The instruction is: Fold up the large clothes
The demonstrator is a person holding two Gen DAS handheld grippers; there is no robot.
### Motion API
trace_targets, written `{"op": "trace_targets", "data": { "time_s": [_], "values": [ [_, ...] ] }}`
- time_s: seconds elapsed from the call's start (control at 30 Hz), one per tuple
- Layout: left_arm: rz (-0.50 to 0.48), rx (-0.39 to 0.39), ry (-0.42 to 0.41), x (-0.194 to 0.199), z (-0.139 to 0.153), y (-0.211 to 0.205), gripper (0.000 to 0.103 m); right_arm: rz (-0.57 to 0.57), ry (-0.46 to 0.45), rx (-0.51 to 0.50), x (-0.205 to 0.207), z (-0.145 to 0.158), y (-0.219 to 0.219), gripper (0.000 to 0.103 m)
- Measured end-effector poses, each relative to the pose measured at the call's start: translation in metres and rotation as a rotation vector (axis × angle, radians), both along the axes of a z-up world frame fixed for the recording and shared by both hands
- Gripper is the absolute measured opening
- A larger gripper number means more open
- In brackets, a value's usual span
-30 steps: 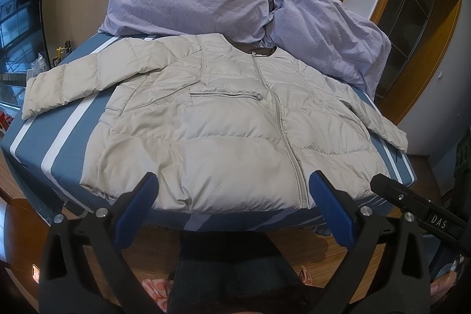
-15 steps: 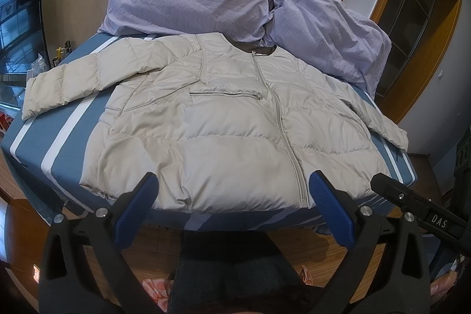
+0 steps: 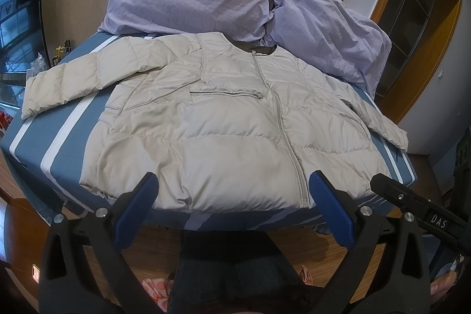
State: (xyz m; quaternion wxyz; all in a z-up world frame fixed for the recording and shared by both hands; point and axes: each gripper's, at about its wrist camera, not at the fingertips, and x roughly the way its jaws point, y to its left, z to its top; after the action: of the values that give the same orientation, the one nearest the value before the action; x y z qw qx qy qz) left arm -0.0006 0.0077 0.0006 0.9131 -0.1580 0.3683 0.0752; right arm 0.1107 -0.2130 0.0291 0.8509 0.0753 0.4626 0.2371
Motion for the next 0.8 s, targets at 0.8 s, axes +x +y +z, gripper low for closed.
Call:
{"op": "trace_targets", "data": {
  "time_s": [0.8],
  "values": [
    [0.0,-0.001,0.005,0.0005,-0.0032,0.0008,0.101,-0.003,0.005,0.0,0.0025,-0.0034,-0.0011,0.102]
  ]
}}
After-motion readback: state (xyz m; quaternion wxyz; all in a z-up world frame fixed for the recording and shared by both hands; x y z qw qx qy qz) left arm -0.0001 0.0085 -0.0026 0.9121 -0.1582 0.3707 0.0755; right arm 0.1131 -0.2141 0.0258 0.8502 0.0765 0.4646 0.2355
